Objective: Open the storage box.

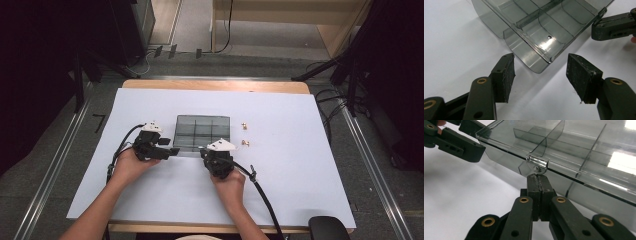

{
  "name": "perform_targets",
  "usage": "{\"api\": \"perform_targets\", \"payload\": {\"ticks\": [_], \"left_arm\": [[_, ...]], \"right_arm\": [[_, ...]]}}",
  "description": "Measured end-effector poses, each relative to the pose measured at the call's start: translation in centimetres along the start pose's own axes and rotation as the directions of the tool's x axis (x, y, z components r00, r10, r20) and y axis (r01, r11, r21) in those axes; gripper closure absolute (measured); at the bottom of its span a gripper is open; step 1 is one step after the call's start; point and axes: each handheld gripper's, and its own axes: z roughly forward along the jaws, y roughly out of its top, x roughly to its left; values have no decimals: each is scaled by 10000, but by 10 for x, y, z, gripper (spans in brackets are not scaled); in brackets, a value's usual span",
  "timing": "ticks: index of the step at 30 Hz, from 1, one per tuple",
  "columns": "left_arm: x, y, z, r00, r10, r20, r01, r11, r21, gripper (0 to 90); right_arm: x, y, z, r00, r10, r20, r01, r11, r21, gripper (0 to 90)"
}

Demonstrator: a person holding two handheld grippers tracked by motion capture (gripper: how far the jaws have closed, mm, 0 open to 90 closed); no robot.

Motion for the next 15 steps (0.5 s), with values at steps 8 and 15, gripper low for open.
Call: {"api": "perform_targets", "payload": {"ticks": [8, 15], "left_arm": [[0, 0, 1, 10000, 32, 2, -32, 10000, 10, 411], [-1, 1, 1, 10000, -46, 9, 46, 10000, 14, 415]], "right_arm": [[0, 1, 0, 10000, 24, -22, -23, 10000, 58, 900], [0, 2, -2, 10000, 51, -58, -51, 10000, -14, 900]]}}
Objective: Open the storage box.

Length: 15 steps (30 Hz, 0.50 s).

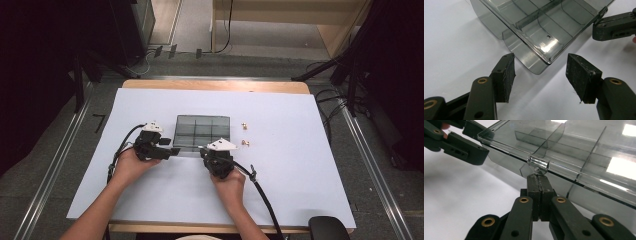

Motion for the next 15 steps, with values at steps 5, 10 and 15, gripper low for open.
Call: {"api": "perform_targets", "payload": {"ticks": [5, 10, 15], "left_arm": [[0, 1, -1, 10000, 2, 11, -2, 10000, -55, 423], [-1, 3, -2, 10000, 4, -17, -5, 9999, -152, 450], [-4, 6, -5, 9999, 96, -34, -97, 9993, -367, 487]], "right_arm": [[0, 1, 0, 10000, 3, -40, -3, 10000, 46, 900], [0, 3, -4, 9999, -81, -104, 80, 9999, -80, 900], [-1, 8, -7, 9998, -144, -166, 143, 9999, -55, 900]]}}
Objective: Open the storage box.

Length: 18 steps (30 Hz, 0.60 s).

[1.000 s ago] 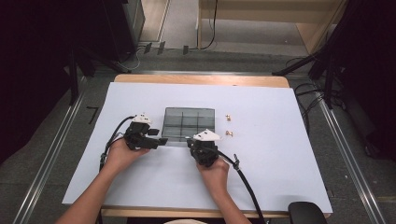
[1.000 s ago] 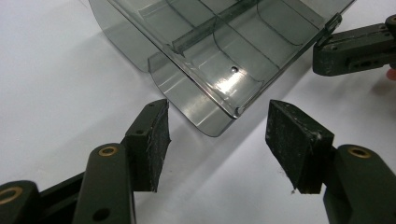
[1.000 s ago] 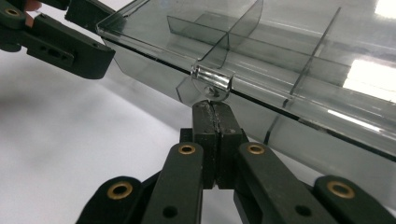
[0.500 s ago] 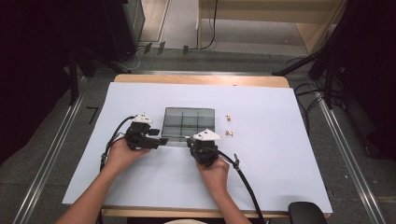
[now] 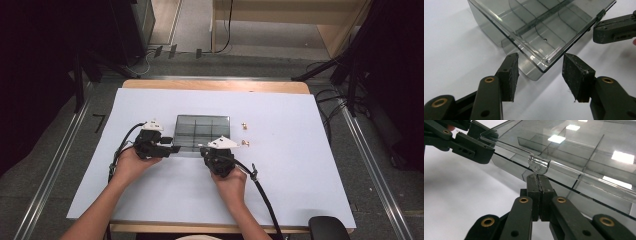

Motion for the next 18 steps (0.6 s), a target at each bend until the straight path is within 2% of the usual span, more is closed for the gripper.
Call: {"api": "perform_targets", "payload": {"ticks": [12, 18], "left_arm": [[-3, 6, -1, 10000, -22, -38, 21, 9998, -210, 543], [-3, 6, -1, 10000, -11, -89, 10, 9998, -175, 544]], "right_arm": [[-4, 7, -5, 10000, 13, -97, -13, 10000, 88, 883], [-10, 9, -8, 9999, -26, -117, 28, 9998, 182, 841]]}}
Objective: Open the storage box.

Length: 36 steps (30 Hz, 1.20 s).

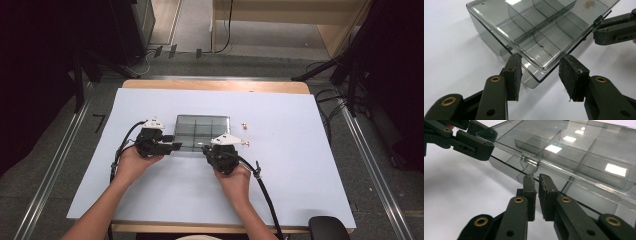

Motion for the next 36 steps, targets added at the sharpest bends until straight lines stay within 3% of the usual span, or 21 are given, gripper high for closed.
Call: {"api": "perform_targets", "payload": {"ticks": [12, 25, 36], "left_arm": [[-1, 3, -3, 10000, -62, 23, 62, 10000, -10, 540], [-1, 7, -6, 9998, -185, 103, 184, 9998, 39, 533], [0, 12, -10, 9996, -289, 45, 289, 9996, 23, 512]], "right_arm": [[-23, -3, -16, 9993, -361, 116, 362, 9993, -44, 755], [-45, -4, -33, 9987, -39, 508, 38, 10000, 11, 715], [-56, 4, -42, 9962, -131, 856, 145, 9998, -153, 687]]}}
